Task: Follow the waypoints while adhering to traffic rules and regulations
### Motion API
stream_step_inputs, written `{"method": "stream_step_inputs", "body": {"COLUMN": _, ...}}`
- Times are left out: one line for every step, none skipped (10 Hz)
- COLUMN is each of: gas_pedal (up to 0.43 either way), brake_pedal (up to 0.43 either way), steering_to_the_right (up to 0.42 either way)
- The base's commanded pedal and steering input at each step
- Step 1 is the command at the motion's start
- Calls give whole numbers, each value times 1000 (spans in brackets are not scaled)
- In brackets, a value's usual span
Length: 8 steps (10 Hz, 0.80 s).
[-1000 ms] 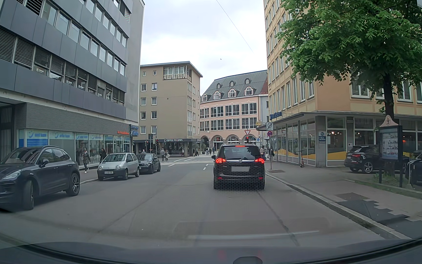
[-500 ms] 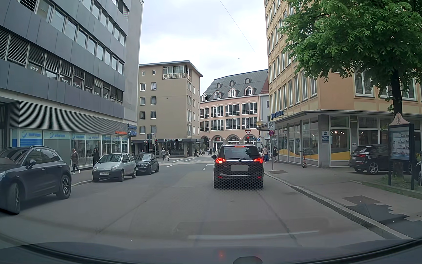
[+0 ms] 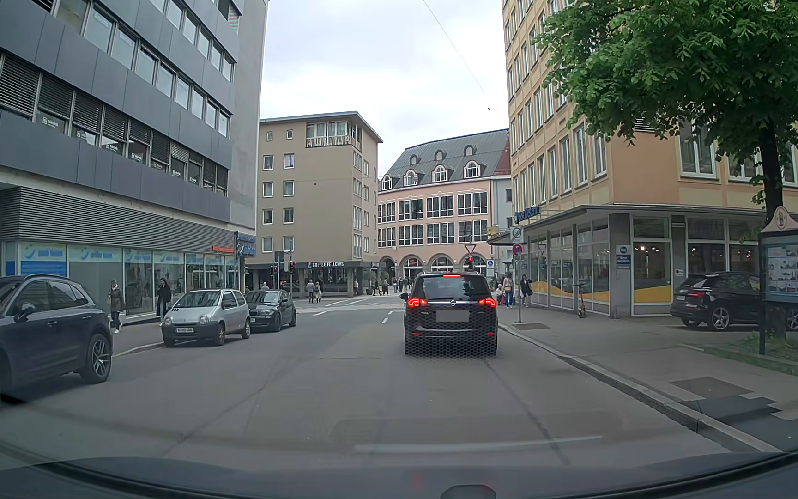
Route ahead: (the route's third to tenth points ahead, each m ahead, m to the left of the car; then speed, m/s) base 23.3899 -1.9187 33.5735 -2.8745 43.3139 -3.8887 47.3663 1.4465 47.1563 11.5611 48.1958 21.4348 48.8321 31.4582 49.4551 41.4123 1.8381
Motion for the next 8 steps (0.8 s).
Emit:
{"method": "stream_step_inputs", "body": {"gas_pedal": 0, "brake_pedal": 0, "steering_to_the_right": -6}}
{"method": "stream_step_inputs", "body": {"gas_pedal": 0, "brake_pedal": 0, "steering_to_the_right": -6}}
{"method": "stream_step_inputs", "body": {"gas_pedal": 0, "brake_pedal": 0, "steering_to_the_right": -6}}
{"method": "stream_step_inputs", "body": {"gas_pedal": 0, "brake_pedal": 0, "steering_to_the_right": -6}}
{"method": "stream_step_inputs", "body": {"gas_pedal": 0, "brake_pedal": 0, "steering_to_the_right": -6}}
{"method": "stream_step_inputs", "body": {"gas_pedal": 0, "brake_pedal": 0, "steering_to_the_right": -6}}
{"method": "stream_step_inputs", "body": {"gas_pedal": 0, "brake_pedal": 0, "steering_to_the_right": -6}}
{"method": "stream_step_inputs", "body": {"gas_pedal": 0, "brake_pedal": 0, "steering_to_the_right": -6}}
